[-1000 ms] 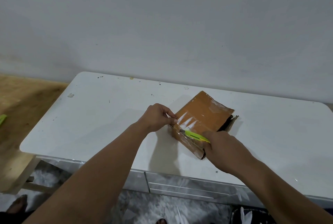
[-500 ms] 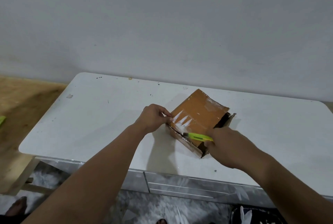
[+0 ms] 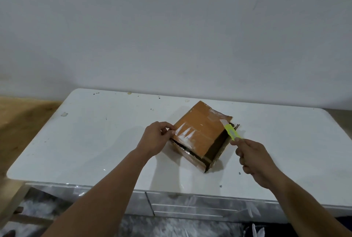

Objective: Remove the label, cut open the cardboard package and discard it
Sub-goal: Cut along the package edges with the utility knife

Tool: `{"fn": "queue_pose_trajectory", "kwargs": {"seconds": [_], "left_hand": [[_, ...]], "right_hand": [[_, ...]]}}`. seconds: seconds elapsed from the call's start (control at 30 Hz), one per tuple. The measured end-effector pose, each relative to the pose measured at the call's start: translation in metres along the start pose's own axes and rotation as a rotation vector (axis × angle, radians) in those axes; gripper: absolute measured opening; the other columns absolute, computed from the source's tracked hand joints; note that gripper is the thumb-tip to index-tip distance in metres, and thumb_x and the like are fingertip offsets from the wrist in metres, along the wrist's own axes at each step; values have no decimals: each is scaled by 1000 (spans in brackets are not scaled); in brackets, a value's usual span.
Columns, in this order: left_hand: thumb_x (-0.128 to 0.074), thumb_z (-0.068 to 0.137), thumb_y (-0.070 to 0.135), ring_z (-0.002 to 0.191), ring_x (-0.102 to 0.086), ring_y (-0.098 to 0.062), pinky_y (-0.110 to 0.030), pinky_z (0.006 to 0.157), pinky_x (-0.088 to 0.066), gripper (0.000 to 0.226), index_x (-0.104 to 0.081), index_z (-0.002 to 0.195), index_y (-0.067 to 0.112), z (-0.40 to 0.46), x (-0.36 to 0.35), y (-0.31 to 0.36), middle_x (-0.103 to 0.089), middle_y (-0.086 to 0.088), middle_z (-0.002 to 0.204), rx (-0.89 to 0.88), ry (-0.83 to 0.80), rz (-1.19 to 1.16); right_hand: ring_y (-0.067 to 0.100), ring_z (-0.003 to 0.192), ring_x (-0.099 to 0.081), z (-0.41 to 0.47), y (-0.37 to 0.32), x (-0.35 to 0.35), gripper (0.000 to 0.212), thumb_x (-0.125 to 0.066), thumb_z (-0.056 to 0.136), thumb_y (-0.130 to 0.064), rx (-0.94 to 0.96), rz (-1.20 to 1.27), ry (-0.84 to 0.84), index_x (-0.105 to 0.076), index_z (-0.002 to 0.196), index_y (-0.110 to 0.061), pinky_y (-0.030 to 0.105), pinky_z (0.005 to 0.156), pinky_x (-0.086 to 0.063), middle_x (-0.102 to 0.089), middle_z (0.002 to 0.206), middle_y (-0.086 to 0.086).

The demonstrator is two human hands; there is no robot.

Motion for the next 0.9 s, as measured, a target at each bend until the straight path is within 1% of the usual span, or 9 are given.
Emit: {"fn": "queue_pose_trajectory", "kwargs": {"seconds": [0.17,0.3,0.4,0.5,0.6,0.67,0.73,0.83,0.9], "left_hand": [[-62,96,26,85,-58,-5,-16,74,-39,16,-75,104,31,-6,0,6,-60,1,92,-27,36,80],[-60,98,28,90,-59,-2,-11,79,-38,18,-71,110,32,-12,-3,8,-58,3,100,-46,51,65],[-60,98,27,95,-61,-7,-17,87,-43,19,-69,114,30,-14,-5,9,-57,7,103,-62,48,59],[-59,98,27,97,-63,-12,-21,88,-44,20,-68,117,28,-16,-8,8,-58,5,107,-41,42,49],[-58,99,29,95,-62,-11,-22,85,-43,21,-66,119,28,-18,-11,10,-59,2,110,-22,37,51],[-57,99,29,95,-61,-10,-25,86,-43,21,-64,119,29,-20,-12,12,-59,1,112,-16,46,58],[-57,99,31,95,-61,-9,-30,90,-47,22,-62,120,31,-22,-12,14,-58,0,115,-3,57,66],[-57,98,35,100,-62,-13,-36,94,-49,36,-52,133,30,-28,-13,15,-54,-2,128,39,80,50],[-58,97,39,110,-58,-18,-34,95,-46,47,-45,141,28,-35,-15,18,-49,-3,138,68,94,33]], "right_hand": [[13,48,-25,15,11,6,22,-47,98,-20,8,162,94,-66,102,-9,25,43,-19,-39,65,3],[12,47,-25,24,15,12,27,-38,95,-10,10,257,140,-62,107,-5,25,43,-18,-41,69,4],[13,51,-26,26,18,16,21,-37,94,-8,6,284,123,-57,100,-3,26,44,-19,-45,76,7],[15,56,-30,26,23,21,16,-37,94,-6,-10,274,94,-53,94,-5,28,45,-23,-49,87,10],[16,57,-33,27,31,28,20,-36,93,-4,-23,289,84,-54,102,-7,27,44,-26,-52,94,12],[18,60,-38,29,36,33,28,-37,93,-5,-29,309,76,-53,114,-14,27,46,-30,-56,96,12],[21,68,-48,33,41,41,30,-39,94,-8,-29,252,88,-47,120,-20,32,56,-40,-65,99,10],[21,91,-57,40,45,61,23,-42,96,-21,6,-58,176,-48,118,-16,35,77,-43,-71,99,-3],[18,87,-54,46,47,72,21,-44,97,-24,25,-155,223,-53,112,-13,33,70,-40,-67,96,-2]]}}
Point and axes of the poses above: each hand's wrist, its own z-axis towards the middle knuckle, its own x-axis out of the back of the hand, y = z × x, the point moved 10 cm from there along z, towards the middle knuckle
